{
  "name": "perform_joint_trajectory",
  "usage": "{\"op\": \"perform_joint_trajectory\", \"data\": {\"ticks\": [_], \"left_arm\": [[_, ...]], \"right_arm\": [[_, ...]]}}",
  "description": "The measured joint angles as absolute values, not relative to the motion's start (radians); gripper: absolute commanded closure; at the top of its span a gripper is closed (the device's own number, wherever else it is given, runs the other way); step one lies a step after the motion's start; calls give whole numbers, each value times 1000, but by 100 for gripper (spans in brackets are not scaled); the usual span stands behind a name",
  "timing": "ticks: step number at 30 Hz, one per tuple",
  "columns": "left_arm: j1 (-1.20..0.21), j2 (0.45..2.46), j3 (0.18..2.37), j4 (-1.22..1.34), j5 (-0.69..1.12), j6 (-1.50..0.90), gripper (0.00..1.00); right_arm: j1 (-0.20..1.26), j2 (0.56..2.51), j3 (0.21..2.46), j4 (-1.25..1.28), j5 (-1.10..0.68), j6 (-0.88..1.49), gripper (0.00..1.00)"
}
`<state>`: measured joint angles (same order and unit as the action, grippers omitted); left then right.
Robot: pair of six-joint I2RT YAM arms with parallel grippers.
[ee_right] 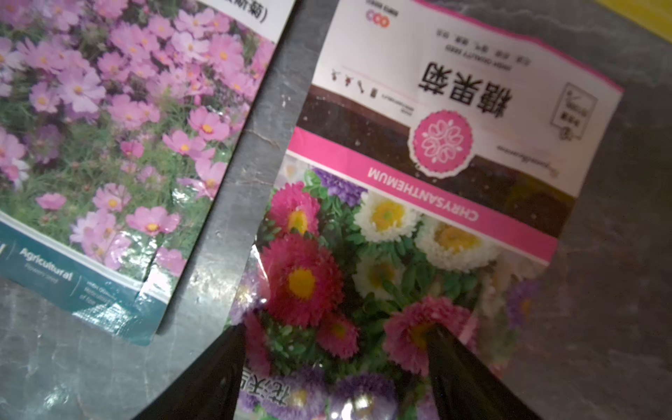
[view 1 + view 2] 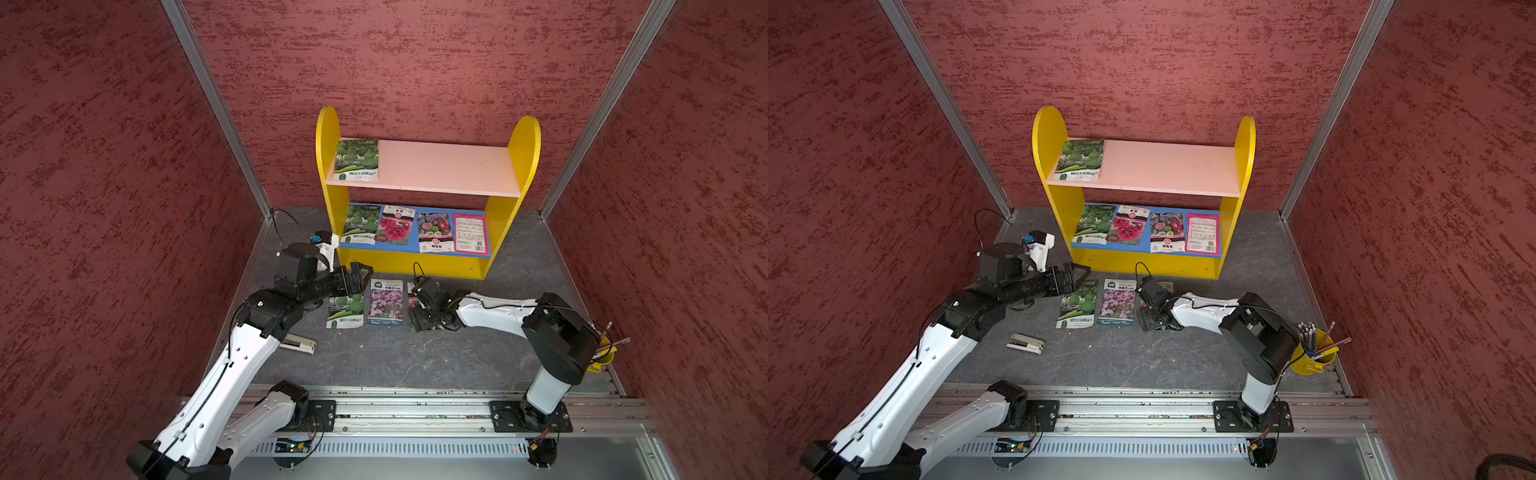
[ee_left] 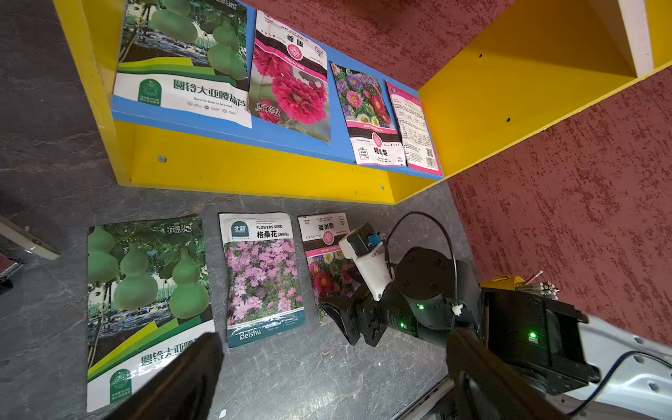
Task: Take the seed bag off the shelf
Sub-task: Adjust the seed packet at the center of the board.
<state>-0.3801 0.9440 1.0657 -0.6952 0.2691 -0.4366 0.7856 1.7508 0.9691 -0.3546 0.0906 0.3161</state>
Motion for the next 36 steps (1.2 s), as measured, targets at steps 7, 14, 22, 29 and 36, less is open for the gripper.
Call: {"op": "perform_joint_trajectory", "data": {"ticks": [7, 14, 22, 29, 36], "left_arm": [[-375, 944, 1066, -695, 272, -437, 0], [-375, 949, 1066, -696, 273, -437, 0], [-367, 949, 1066, -696, 272, -437, 0], [-345, 944, 1066, -709, 271, -431, 0], [-317, 916, 1066, -741, 271, -421, 0]], "right_arm": [[760, 1762, 988, -353, 89, 276, 20], [748, 1759, 1003, -356, 89, 262, 21], [785, 1634, 1010, -372, 70, 294, 20], [895, 1677, 1089, -363, 71, 356, 20], [955, 1814, 1159, -341, 75, 400, 20]]}}
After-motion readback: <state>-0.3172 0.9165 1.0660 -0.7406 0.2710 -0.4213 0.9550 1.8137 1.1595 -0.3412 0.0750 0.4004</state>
